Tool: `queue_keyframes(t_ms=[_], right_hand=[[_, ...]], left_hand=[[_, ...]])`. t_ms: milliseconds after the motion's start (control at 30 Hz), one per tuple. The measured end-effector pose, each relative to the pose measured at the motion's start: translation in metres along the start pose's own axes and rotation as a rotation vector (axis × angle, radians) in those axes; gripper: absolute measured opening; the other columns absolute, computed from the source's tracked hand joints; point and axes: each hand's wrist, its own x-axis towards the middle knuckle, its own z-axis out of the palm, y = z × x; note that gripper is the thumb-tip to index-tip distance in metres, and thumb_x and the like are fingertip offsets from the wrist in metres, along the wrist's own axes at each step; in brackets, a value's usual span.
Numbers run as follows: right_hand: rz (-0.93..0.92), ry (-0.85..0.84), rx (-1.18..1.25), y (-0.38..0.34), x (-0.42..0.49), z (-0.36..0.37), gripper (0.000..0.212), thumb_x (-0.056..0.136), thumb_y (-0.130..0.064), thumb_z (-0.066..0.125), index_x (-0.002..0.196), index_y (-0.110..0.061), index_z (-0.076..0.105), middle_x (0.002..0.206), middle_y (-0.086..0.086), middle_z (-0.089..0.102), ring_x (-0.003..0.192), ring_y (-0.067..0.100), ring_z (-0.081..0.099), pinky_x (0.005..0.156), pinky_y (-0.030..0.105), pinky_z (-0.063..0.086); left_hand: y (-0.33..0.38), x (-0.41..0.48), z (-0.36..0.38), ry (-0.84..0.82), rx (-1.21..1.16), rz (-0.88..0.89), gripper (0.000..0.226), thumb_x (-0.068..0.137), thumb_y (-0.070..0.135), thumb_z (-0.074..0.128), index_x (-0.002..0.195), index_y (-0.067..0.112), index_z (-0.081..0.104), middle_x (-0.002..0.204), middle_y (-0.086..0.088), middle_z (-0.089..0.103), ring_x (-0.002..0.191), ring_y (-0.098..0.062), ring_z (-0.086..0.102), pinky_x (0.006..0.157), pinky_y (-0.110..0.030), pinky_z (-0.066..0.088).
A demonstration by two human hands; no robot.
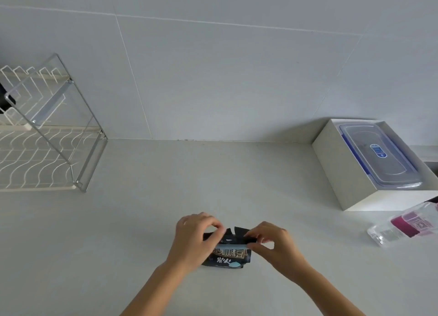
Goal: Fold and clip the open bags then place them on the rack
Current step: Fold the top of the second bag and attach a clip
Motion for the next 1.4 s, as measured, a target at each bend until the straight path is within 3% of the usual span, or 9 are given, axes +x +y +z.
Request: queue_keyframes(t_ms=[100, 233, 433, 633, 833, 1033, 1133, 1267, 1400], right_hand=[[0.071, 0.068, 0.196, 0.002, -0.004, 0.010, 0.033, 0.076, -0.003, 0.071, 0.077, -0.036, 0.071, 0.082, -0.008, 0.070, 0.075, 0.008, 0.064, 0.070, 0.020, 0.054], [0.149, 0.083, 0.351, 0.007, -0.009, 0.012, 0.030, 0.078, -0.001, 0.068, 0.078, -0.030, 0.072, 0.085, -0.007, 0.071, 0.080, 0.011, 0.064, 0.072, 0.021, 0.054], [0.204, 0.110, 0.462, 0.011, -0.013, 0.015, 0.024, 0.083, 0.001, 0.063, 0.082, -0.021, 0.072, 0.081, -0.008, 0.071, 0.081, 0.007, 0.065, 0.071, 0.015, 0.049], [0.200, 0.068, 0.549, 0.012, -0.011, 0.019, 0.022, 0.087, -0.003, 0.061, 0.082, -0.022, 0.070, 0.079, -0.010, 0.068, 0.078, 0.008, 0.059, 0.071, 0.020, 0.047], [0.191, -0.014, 0.629, 0.011, -0.010, 0.022, 0.009, 0.083, -0.023, 0.060, 0.088, -0.018, 0.065, 0.083, -0.006, 0.065, 0.082, 0.008, 0.060, 0.074, 0.026, 0.050], [0.294, -0.008, 0.510, 0.029, -0.017, 0.028, 0.004, 0.085, -0.007, 0.060, 0.081, -0.006, 0.058, 0.078, 0.001, 0.061, 0.076, 0.010, 0.058, 0.072, 0.028, 0.049], [0.378, 0.031, 0.439, 0.040, -0.024, 0.032, 0.024, 0.083, 0.010, 0.048, 0.074, -0.010, 0.058, 0.073, 0.002, 0.062, 0.072, 0.013, 0.058, 0.071, 0.025, 0.045], [0.459, 0.108, 0.580, 0.039, -0.033, 0.034, 0.017, 0.097, -0.019, 0.047, 0.090, -0.014, 0.061, 0.080, -0.002, 0.065, 0.075, 0.009, 0.061, 0.075, 0.027, 0.046], [0.415, 0.205, 0.591, 0.021, -0.016, 0.037, 0.032, 0.099, -0.032, 0.039, 0.082, -0.011, 0.056, 0.073, -0.003, 0.054, 0.070, 0.011, 0.052, 0.074, 0.029, 0.044]], left_hand=[[0.026, 0.009, 0.009, -0.161, 0.289, 0.214, 0.031, 0.082, 0.054, 0.048, 0.096, 0.030, 0.062, 0.096, 0.013, 0.062, 0.093, -0.006, 0.054, 0.099, -0.026, 0.026], [0.035, 0.007, 0.027, -0.124, 0.240, 0.271, 0.025, 0.085, 0.043, 0.055, 0.103, 0.027, 0.062, 0.101, 0.010, 0.057, 0.092, -0.010, 0.053, 0.088, -0.023, 0.034], [0.033, 0.002, 0.028, -0.001, 0.107, 0.209, 0.012, 0.080, 0.038, 0.063, 0.090, 0.031, 0.067, 0.085, 0.013, 0.059, 0.080, -0.004, 0.054, 0.064, -0.017, 0.037], [0.031, 0.001, 0.025, 0.004, 0.099, 0.203, 0.006, 0.078, 0.032, 0.067, 0.082, 0.028, 0.070, 0.077, 0.011, 0.061, 0.073, -0.005, 0.056, 0.058, -0.020, 0.043], [0.027, -0.001, 0.026, 0.038, 0.057, 0.178, 0.005, 0.076, 0.031, 0.068, 0.076, 0.026, 0.069, 0.070, 0.012, 0.058, 0.066, -0.004, 0.053, 0.053, -0.018, 0.039], [0.024, -0.005, 0.032, 0.004, -0.047, 0.103, 0.010, 0.073, 0.031, 0.071, 0.073, 0.024, 0.064, 0.063, 0.018, 0.051, 0.065, -0.004, 0.053, 0.053, -0.011, 0.032], [0.022, 0.006, 0.021, 0.047, -0.193, 0.037, 0.011, 0.074, 0.023, 0.074, 0.069, 0.021, 0.065, 0.067, 0.015, 0.059, 0.067, -0.004, 0.059, 0.058, -0.010, 0.039], [0.026, 0.012, 0.014, -0.127, 0.010, 0.118, 0.014, 0.076, 0.039, 0.063, 0.082, 0.029, 0.056, 0.074, 0.020, 0.056, 0.073, -0.001, 0.054, 0.058, -0.009, 0.035], [0.045, 0.015, 0.038, -0.263, 0.292, 0.193, 0.025, 0.080, 0.048, 0.052, 0.079, 0.028, 0.037, 0.086, 0.009, 0.057, 0.079, -0.014, 0.055, 0.060, -0.026, 0.034]])
